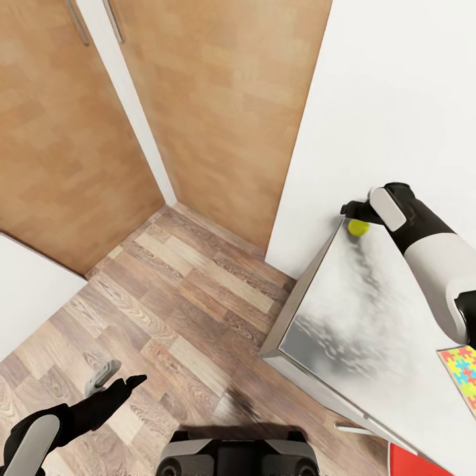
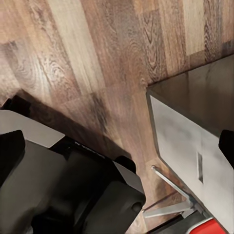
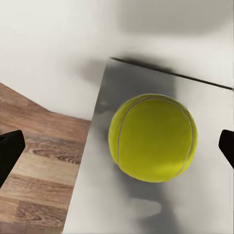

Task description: Put all the toys in the child's room - the three board games (two on the bed and one on the table), the two jigsaw puzzles on the table, and the tennis ball on the table - inside the toy box on the table in the child's room.

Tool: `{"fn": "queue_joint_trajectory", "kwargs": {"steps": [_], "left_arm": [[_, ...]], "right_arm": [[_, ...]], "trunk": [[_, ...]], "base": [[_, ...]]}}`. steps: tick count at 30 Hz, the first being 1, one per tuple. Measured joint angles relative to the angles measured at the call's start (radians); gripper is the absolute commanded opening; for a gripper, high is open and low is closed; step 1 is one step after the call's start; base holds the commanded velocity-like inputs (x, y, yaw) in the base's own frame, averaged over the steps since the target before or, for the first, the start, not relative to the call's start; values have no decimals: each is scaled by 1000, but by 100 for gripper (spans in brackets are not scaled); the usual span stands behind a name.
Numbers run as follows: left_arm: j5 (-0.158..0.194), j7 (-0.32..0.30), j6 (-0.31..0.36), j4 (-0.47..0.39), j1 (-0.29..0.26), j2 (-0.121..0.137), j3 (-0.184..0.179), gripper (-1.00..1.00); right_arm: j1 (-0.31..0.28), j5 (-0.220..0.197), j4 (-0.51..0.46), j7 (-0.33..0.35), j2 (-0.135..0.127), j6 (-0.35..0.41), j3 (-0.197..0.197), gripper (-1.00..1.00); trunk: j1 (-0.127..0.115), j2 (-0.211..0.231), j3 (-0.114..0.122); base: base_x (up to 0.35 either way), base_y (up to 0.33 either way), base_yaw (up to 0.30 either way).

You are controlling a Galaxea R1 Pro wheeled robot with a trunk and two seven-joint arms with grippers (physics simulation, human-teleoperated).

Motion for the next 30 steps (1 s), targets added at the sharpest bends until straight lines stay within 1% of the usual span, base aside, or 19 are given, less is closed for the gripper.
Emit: {"fn": "queue_joint_trajectory", "kwargs": {"steps": [6, 15, 24, 27, 30], "left_arm": [[0, 0, 0, 1, 0, 0, 0, 100], [0, 0, 0, 1, 0, 0, 0, 100], [-1, 0, 0, 1, 0, 0, 0, 100], [-1, 0, 0, 1, 0, 0, 0, 100], [-1, 0, 0, 1, 0, 0, 0, 100]], "right_arm": [[-1, 0, -4, 2, -1, 0, -1, 100], [2, 0, -7, 3, -3, -1, -1, 100], [5, 0, -8, 1, -5, -4, -1, 100], [6, 1, -8, 1, -10, -10, -1, 100], [7, 2, -9, 1, -22, -19, -1, 100]], "trunk": [[0, 0, -8], [0, 0, -13], [0, 0, -14], [0, 0, -14], [0, 0, -15]], "base": [[0, 0, 49], [10, 0, 19], [117, -7, 6], [65, -5, 2], [39, -3, 1]]}}
